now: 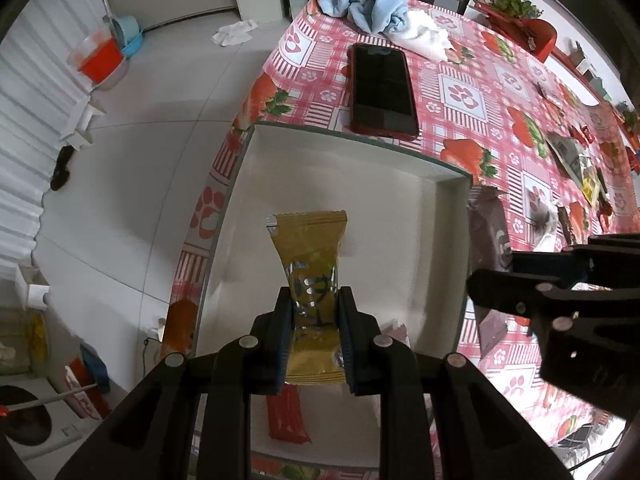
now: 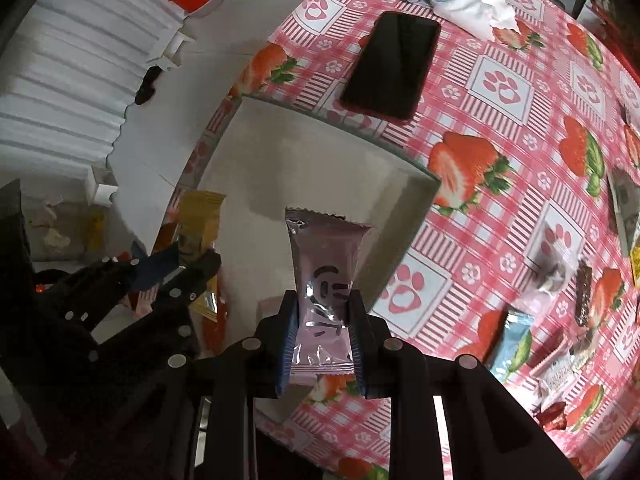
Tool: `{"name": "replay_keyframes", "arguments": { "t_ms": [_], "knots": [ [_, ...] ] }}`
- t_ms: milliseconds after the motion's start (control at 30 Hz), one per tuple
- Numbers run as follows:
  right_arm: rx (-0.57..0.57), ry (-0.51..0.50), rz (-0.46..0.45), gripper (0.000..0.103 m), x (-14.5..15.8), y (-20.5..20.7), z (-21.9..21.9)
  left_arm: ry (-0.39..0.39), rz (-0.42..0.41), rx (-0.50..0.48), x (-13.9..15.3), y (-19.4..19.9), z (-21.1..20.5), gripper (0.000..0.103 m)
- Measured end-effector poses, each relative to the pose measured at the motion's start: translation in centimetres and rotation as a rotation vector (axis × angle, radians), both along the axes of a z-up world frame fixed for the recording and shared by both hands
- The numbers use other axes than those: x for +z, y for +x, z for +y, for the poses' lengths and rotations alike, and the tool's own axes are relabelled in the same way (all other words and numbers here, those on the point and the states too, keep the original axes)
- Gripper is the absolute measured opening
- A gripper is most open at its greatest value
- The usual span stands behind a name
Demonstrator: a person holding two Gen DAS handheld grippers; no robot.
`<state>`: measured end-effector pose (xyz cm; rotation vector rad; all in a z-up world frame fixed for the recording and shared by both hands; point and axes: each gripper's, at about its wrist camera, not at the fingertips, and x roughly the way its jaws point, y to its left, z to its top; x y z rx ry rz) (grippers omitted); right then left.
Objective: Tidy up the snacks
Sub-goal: 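Carry the gold and pink bars into the white tray and release both, then move both tools back over the remaining snacks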
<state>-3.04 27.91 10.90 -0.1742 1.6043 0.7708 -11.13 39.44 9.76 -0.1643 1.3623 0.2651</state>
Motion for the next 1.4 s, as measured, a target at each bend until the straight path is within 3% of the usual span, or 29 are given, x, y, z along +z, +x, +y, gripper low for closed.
{"name": "replay_keyframes", "arguments": {
  "t_ms": [533, 667, 700, 767, 800, 833, 1000, 1100, 1400],
  "knots": [
    [-0.001, -0.027, 0.046, 0.026, -2.9, 0.5, 2.2, -0.004, 0.037, -0.002, -2.2, -0.2, 0.7, 0.026],
    [-0.006, -0.029, 0.062, 0.026, -3.3, 0.6, 2.0, 0.024, 0.021, 0.006, -1.9, -0.6, 0.7, 0.072],
    [-0.010, -0.028, 0.065, 0.027, -3.3, 0.7, 1.8, 0.029, 0.011, 0.008, -1.7, -0.8, 0.6, 0.074],
    [-0.013, -0.030, 0.066, 0.038, -3.3, 0.7, 1.6, 0.026, 0.015, 0.005, -1.8, -0.8, 0.5, 0.075],
    [-0.020, -0.028, 0.065, 0.062, -3.3, 0.7, 1.2, 0.027, 0.020, 0.003, -1.8, -0.8, 0.5, 0.076],
    [-0.027, -0.026, 0.062, 0.075, -3.2, 0.7, 0.8, 0.031, 0.024, 0.000, -1.8, -0.7, 0.3, 0.076],
    [-0.075, -0.038, 0.066, 0.076, -3.1, 1.0, -1.8, 0.032, 0.028, -0.013, -1.7, -0.6, -0.6, 0.078],
    [-0.123, -0.046, 0.085, 0.103, -3.5, 1.2, -4.5, 0.035, 0.026, -0.036, -1.5, -0.5, -1.7, 0.078],
    [-0.282, -0.130, 0.114, 0.103, -5.0, 0.9, -13.5, 0.021, 0.037, -0.145, -1.3, 0.8, -6.3, 0.078]
  ]
}}
